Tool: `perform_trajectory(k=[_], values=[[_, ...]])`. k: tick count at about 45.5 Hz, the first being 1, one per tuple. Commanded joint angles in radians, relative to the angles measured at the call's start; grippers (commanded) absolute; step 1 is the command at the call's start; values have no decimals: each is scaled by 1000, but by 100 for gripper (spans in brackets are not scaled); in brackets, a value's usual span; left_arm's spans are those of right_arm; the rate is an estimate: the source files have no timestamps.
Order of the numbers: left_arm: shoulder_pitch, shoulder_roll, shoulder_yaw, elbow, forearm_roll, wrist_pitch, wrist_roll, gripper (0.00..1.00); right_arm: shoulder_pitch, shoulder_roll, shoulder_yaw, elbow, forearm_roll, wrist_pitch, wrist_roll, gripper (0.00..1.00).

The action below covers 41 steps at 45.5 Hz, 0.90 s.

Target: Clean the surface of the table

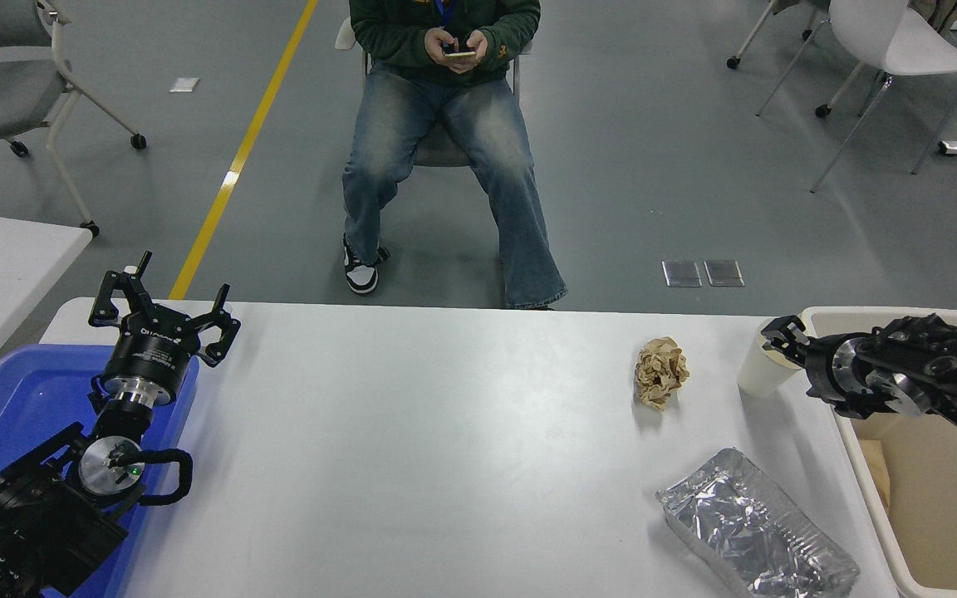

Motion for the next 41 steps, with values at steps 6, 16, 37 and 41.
perform_trajectory(k=[6,16,37,41], values=[[0,0,0,0,0,0,0,100,-2,9,-6,-26,4,67,-18,0],[0,0,0,0,0,2,0,100,16,-1,-1,-23,16,74,-19,0],[0,0,0,0,0,0,0,100,82,-162,19,-27,21,151,-19,0],[0,0,0,0,0,0,0,100,88,-176,28,-41,21,143,-18,0]])
